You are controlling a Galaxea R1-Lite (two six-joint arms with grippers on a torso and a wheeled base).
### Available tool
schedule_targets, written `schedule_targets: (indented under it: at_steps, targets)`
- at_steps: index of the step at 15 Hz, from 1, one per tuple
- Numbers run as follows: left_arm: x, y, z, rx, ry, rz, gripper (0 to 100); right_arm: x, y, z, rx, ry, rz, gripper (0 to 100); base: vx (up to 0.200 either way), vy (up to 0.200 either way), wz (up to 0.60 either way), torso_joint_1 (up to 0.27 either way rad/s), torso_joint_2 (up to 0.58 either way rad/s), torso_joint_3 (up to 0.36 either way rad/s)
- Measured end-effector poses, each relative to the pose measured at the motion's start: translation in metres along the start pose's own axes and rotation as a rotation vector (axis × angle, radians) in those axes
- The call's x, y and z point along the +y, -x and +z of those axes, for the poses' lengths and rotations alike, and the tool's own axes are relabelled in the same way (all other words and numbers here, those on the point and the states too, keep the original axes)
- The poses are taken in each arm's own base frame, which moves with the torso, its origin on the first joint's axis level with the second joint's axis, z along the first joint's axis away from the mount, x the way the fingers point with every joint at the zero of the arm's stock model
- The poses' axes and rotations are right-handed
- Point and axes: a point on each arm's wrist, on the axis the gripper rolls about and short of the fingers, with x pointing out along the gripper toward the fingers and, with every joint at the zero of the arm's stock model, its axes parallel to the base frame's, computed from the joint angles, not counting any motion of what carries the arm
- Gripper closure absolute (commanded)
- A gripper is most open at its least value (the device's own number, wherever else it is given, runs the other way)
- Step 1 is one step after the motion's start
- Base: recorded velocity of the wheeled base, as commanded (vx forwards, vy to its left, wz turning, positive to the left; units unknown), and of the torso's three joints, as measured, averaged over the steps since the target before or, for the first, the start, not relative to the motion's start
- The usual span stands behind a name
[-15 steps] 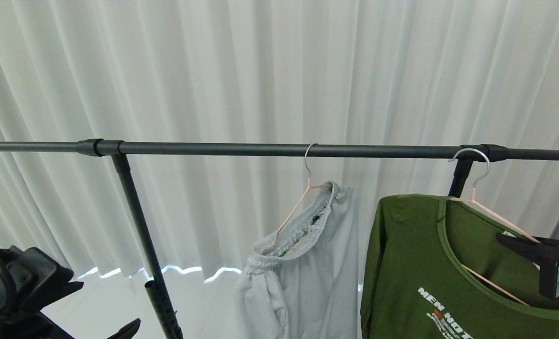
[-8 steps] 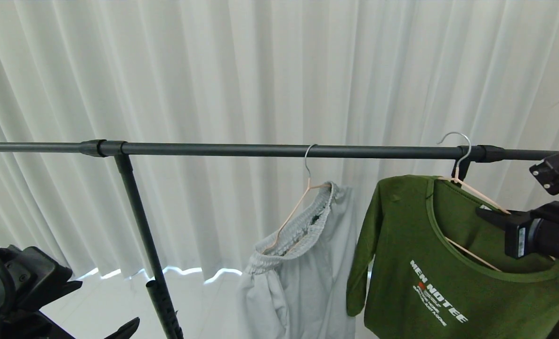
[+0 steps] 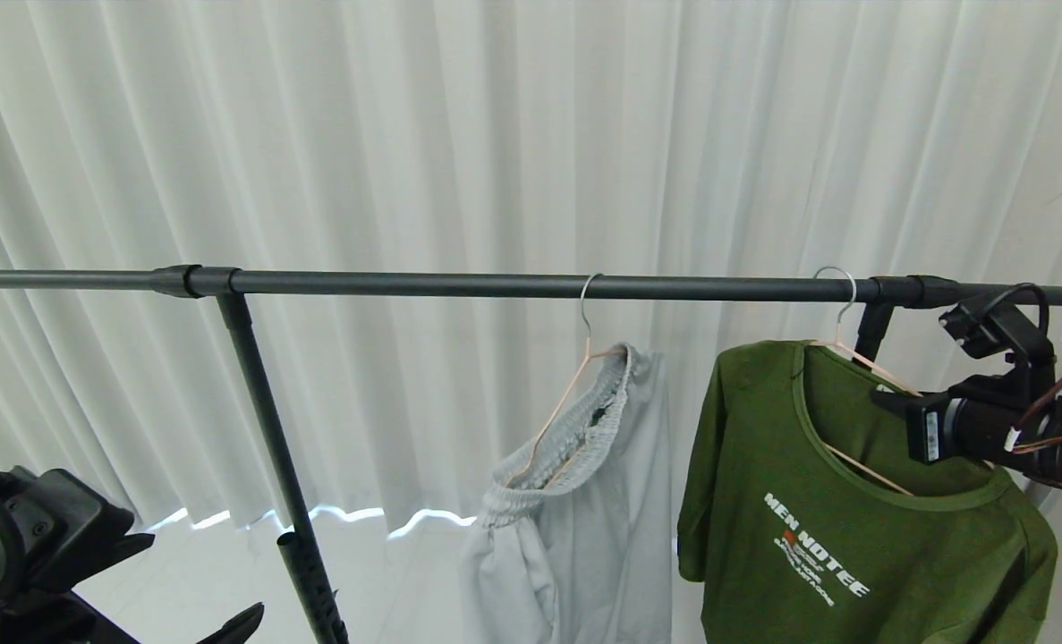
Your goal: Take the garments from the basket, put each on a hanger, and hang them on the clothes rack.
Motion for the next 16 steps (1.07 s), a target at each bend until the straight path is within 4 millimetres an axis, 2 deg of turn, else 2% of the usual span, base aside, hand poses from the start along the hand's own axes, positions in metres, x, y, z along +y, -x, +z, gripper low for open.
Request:
schedule_targets:
  at_steps: [3,4,10,15,16]
  targets:
    - [0.0,0.0,0.0,0.0,0.0,0.0,0,-0.001,-0.005,-0.003,0.017,-0.003,0.002,100,0.0,0.0,0.0,0.0,0.0,0.0]
    - [0.0,0.0,0.0,0.0,-0.001,0.0,0,-0.001,-0.005,-0.003,0.017,-0.004,0.003,0,0.0,0.0,0.0,0.0,0.0,0.0]
    - [0.0,0.0,-0.001,0.003,0.0,-0.001,0,0.002,0.004,-0.002,-0.042,0.01,0.001,0,0.0,0.0,0.0,0.0,0.0,0.0]
    - [0.002,0.002,-0.006,0.02,0.001,0.075,0,0.008,0.047,-0.003,-0.144,0.028,-0.018,0,0.0,0.0,0.0,0.0,0.0,0.0]
    - [0.003,0.002,-0.006,0.016,0.01,0.096,0,0.008,0.057,-0.004,-0.162,0.028,-0.033,0,-0.2,0.0,0.0,0.002,0.0,0.002]
